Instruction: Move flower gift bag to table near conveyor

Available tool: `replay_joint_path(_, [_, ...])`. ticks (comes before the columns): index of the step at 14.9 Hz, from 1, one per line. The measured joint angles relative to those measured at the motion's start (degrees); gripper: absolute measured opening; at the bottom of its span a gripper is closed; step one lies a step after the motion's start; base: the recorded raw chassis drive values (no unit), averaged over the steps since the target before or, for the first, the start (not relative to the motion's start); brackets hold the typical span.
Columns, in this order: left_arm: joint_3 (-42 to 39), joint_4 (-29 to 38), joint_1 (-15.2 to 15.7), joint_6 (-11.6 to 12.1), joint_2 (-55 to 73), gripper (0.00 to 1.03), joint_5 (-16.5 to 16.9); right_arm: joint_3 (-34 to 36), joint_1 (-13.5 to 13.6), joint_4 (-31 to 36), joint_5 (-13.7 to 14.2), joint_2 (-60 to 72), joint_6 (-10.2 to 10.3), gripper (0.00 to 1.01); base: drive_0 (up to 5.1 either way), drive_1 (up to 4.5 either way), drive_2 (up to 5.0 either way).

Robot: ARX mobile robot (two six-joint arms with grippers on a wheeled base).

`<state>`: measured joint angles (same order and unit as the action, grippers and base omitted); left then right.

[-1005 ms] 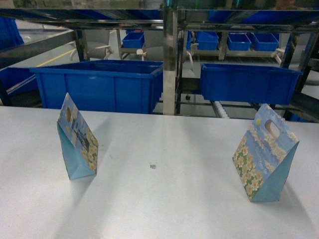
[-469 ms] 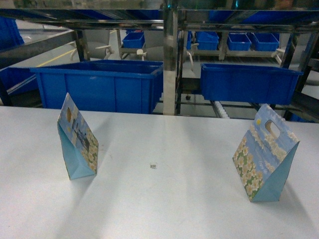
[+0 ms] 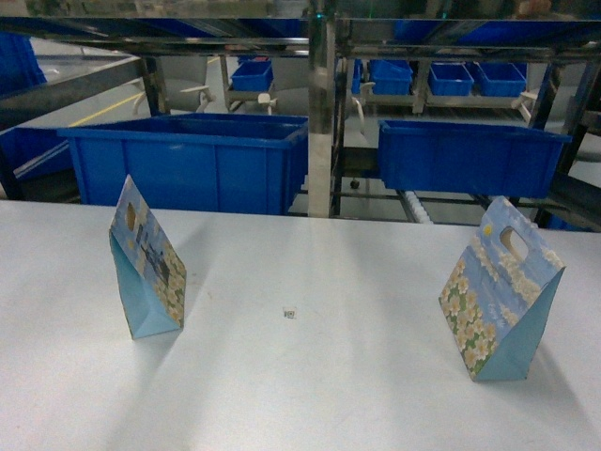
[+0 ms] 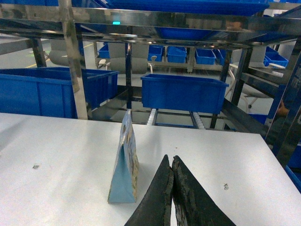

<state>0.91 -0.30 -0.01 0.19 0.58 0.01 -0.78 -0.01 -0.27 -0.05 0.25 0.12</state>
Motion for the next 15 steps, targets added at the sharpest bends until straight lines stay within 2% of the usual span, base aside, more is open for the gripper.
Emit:
replay_joint_path(8, [0.0, 0.0, 0.0, 0.0, 0.0, 0.02, 0.0, 0.0, 0.0, 0.0, 0.0, 0.0, 0.0, 0.02, 0.0, 0.0, 0.0])
replay_joint_path(9, [0.0, 0.1, 0.0, 0.0, 0.0, 0.14, 0.0, 0.0, 0.0, 0.1, 0.0, 0.0, 0.0, 0.12, 0.0, 0.0, 0.0])
replay_joint_path(14, [0.0, 0.1, 0.0, 0.0, 0.0, 0.89, 0.0, 0.0, 0.0, 0.0, 0.0, 0.0, 0.0, 0.89, 0.0, 0.0, 0.0])
replay_joint_path(15, [0.0, 0.1, 0.0, 0.0, 0.0, 1.0, 0.0, 0.0, 0.0, 0.0, 0.0, 0.0, 0.0, 1.0, 0.0, 0.0, 0.0])
